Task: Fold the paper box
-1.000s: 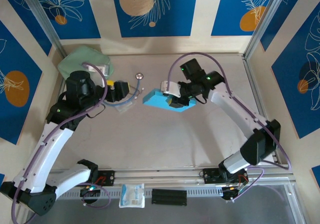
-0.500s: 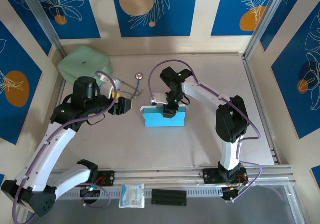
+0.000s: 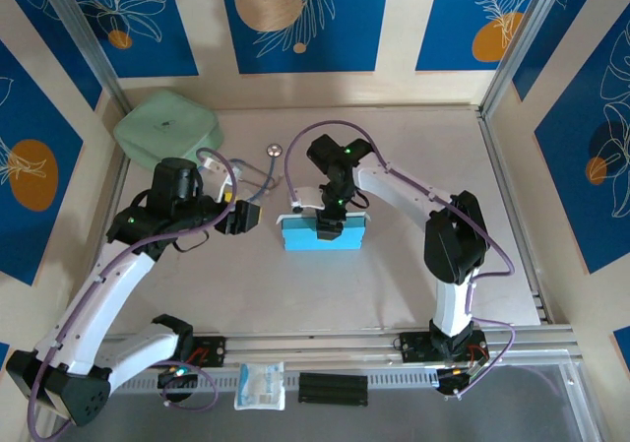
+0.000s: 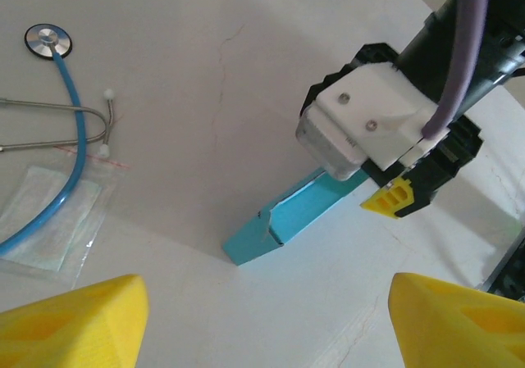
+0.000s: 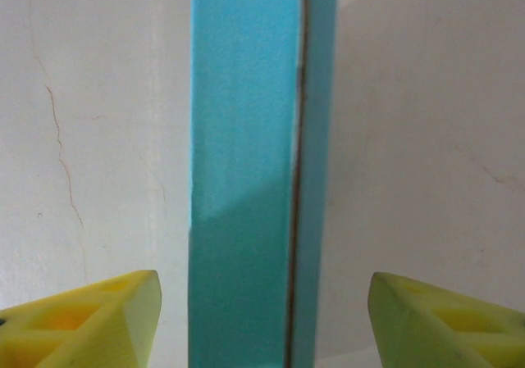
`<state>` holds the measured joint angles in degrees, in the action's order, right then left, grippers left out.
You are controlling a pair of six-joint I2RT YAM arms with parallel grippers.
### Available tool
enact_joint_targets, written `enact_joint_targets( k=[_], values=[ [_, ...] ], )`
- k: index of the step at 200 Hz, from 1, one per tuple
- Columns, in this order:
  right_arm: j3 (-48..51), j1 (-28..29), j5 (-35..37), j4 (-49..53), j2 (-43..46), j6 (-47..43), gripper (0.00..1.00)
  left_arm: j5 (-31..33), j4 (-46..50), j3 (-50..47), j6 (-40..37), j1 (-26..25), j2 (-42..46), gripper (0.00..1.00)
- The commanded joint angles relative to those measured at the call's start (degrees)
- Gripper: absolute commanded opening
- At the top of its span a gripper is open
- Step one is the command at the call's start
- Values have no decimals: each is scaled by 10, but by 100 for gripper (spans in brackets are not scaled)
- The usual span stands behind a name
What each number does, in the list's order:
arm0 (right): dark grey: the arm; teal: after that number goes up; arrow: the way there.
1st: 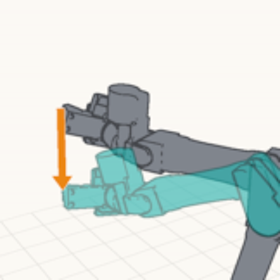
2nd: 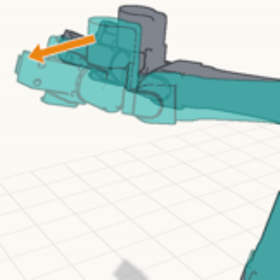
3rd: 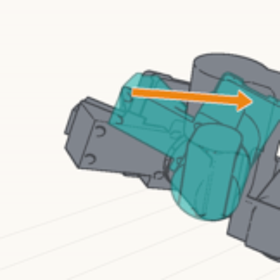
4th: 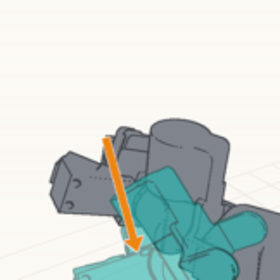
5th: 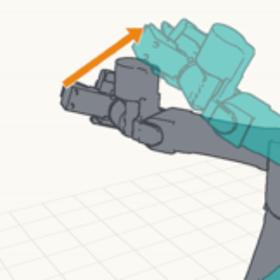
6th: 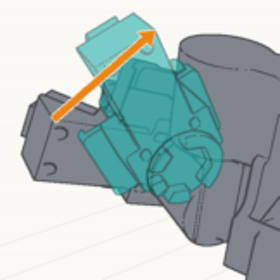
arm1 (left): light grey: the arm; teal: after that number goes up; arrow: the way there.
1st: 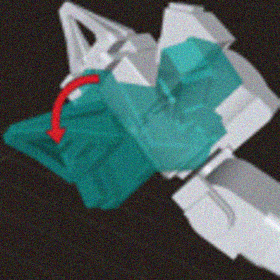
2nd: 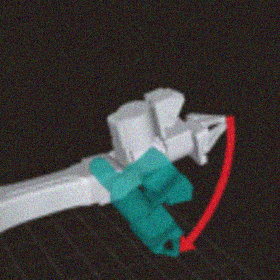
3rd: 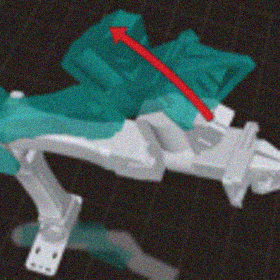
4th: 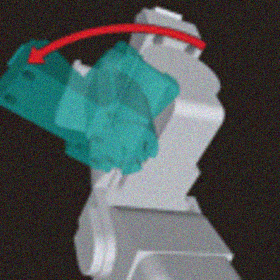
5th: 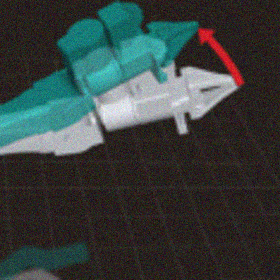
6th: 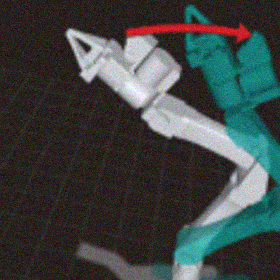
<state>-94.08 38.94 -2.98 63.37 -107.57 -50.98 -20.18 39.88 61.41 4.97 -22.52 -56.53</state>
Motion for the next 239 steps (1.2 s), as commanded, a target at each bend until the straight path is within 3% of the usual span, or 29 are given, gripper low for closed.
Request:
enact_joint_targets(
  k=[1, 82, 102, 125, 162, 195, 239],
  values=[
    [-25, -2, -23, 20, 32, 10, 69, 18, 19, -1, -14, 2, -9, 75],
    [-6, -44, -104, 7, 100, 54, 70, -12, 13, 9, 11, -13, -85, 66],
    [9, -85, -167, -27, 135, 171, 69, -14, 3, 18, 28, -29, -113, 64],
    [93, -163, -264, -110, 196, 348, 67, 11, 7, 30, 52, -41, -146, 61],
    [221, -279, -319, -159, 274, 512, 68, 36, 20, 42, 41, -68, -176, 59],
    [277, -318, -293, -151, 314, 534, 71, 57, 13, 40, 51, -80, -193, 58],
    [296, -290, -263, -152, 304, 509, 56, 54, -7, 37, 69, -85, -200, 53]
  ],
)
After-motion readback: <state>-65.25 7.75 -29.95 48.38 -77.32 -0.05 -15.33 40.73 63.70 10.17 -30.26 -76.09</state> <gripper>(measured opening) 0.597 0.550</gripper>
